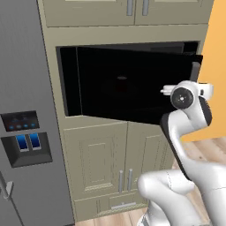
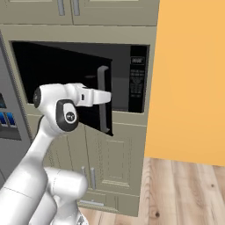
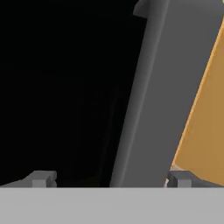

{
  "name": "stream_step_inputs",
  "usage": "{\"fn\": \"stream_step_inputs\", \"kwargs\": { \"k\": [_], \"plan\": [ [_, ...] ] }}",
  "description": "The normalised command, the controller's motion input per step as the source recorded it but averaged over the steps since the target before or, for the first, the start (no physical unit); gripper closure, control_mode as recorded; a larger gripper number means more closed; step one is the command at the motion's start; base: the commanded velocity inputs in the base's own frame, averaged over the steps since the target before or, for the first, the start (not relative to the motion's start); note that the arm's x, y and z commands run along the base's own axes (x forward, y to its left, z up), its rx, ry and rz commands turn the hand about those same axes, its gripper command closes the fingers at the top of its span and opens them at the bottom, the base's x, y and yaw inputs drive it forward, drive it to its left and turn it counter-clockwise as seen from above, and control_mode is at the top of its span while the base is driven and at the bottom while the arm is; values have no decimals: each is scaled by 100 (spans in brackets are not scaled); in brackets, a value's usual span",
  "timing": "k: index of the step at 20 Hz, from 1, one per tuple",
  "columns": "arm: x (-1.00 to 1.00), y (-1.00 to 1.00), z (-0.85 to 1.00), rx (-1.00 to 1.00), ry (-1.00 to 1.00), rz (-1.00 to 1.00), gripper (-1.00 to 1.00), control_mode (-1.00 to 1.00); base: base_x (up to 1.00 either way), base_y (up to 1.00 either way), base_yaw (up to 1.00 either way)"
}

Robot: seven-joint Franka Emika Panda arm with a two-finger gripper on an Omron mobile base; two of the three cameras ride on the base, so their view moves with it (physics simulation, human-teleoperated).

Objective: Pick the mug from the counter and place it inside the microwave. Then close the microwave.

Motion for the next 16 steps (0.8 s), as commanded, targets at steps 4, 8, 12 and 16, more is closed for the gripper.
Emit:
{"fn": "stream_step_inputs", "kwargs": {
  "k": [4,8,12,16],
  "plan": [
    [44,-27,0,0,0,6,-100,-100,0,0,0],
    [43,-24,0,0,0,6,-100,-100,0,0,0],
    [37,-10,1,0,0,4,-100,-100,0,0,0],
    [38,-2,6,0,0,2,-100,-100,0,0,0]
  ]
}}
